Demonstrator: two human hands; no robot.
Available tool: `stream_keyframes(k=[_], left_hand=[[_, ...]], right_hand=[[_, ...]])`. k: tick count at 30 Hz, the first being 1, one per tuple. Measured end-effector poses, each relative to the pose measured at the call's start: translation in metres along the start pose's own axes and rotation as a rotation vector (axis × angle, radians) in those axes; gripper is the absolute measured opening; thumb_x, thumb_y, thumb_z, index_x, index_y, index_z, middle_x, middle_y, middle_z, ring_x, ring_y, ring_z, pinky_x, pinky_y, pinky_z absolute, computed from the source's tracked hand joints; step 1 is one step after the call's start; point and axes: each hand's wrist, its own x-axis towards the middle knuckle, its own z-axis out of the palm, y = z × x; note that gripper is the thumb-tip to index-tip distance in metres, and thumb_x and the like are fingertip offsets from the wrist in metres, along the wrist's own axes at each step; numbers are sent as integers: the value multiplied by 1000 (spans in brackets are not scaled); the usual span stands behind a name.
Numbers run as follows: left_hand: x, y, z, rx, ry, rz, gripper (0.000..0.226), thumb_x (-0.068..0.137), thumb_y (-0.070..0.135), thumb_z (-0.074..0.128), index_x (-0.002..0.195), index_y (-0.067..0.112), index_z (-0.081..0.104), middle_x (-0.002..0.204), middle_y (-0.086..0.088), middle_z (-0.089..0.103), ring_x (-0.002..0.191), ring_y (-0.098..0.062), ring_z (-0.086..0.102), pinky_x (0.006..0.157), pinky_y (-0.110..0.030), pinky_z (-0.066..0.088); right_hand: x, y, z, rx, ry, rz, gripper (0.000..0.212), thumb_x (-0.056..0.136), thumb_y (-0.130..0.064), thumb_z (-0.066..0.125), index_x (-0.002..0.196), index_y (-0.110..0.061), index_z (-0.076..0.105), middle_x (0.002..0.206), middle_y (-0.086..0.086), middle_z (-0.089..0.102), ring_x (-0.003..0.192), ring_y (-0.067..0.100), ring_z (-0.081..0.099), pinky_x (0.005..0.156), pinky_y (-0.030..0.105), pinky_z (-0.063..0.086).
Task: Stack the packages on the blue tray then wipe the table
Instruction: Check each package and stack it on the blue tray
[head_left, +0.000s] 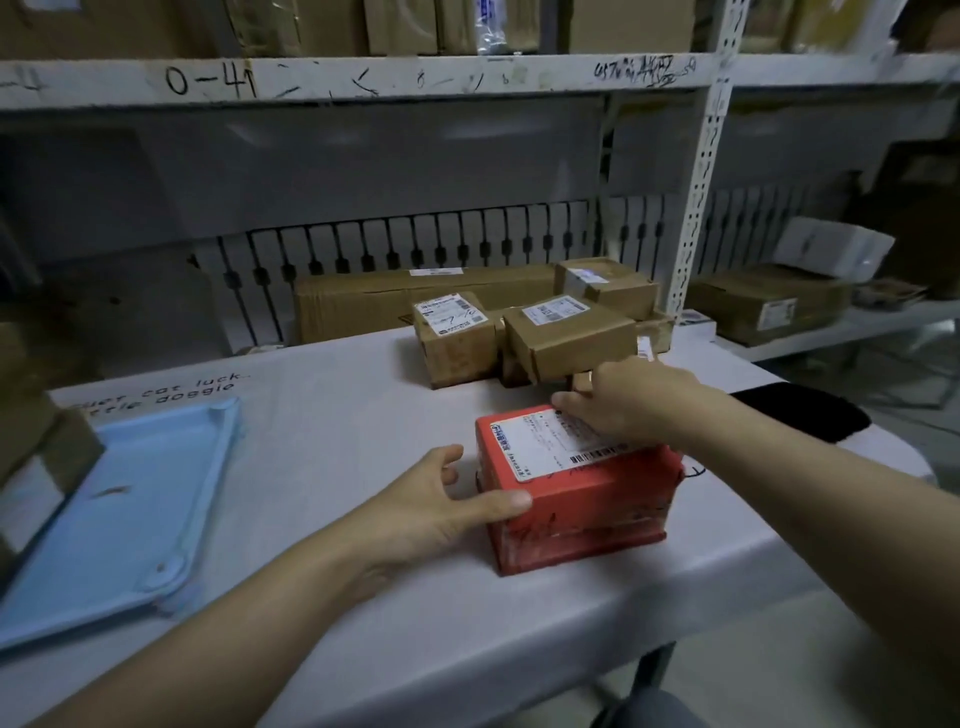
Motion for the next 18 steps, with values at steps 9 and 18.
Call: stream_keyframes(k=[9, 18], left_hand=[[-8, -11, -29, -206, 101, -49, 37, 87, 43, 67, 114, 17, 68, 107, 2, 76, 101, -13, 71, 97, -31, 52], [-37, -30, -68, -147, 284, -163, 36, 90, 49, 62, 94, 14, 71, 93, -4, 78, 95, -21, 72, 94, -37, 54]], right_hand=[[-3, -40, 1, 386, -4, -152, 68, 88, -56, 63, 136, -12, 43, 131, 9, 57, 115, 28, 56, 88, 37, 48], [11, -99, 14, 1115, -135, -323, 60, 84, -8, 72, 139, -20, 51, 129, 4, 60, 103, 18, 67, 87, 33, 58]])
